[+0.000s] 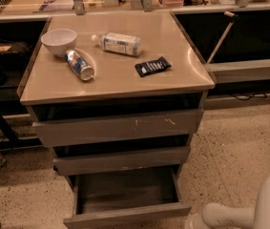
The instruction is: Close bottom drawer
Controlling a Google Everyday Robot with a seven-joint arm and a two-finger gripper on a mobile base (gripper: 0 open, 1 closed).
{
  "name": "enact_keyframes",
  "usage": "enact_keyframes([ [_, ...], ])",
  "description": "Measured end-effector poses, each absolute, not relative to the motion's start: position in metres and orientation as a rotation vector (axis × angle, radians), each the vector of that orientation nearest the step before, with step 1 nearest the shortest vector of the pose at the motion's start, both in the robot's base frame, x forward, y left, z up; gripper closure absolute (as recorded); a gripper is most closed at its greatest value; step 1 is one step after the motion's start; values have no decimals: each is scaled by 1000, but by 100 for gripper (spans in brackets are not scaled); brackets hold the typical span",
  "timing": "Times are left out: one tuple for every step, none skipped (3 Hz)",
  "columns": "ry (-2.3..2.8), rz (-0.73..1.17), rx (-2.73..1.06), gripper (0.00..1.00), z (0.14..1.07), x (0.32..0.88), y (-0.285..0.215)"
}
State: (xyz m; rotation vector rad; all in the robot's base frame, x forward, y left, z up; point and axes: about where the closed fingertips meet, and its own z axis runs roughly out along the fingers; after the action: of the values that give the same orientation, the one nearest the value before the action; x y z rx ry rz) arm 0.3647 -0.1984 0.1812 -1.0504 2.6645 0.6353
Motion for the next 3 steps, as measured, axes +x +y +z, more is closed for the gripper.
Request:
enact_keyframes([
  [2664,635,-1050,19,181,365,-198],
  [2664,635,-1050,42,181,365,-198],
  [2664,635,-1050,65,181,365,-198],
])
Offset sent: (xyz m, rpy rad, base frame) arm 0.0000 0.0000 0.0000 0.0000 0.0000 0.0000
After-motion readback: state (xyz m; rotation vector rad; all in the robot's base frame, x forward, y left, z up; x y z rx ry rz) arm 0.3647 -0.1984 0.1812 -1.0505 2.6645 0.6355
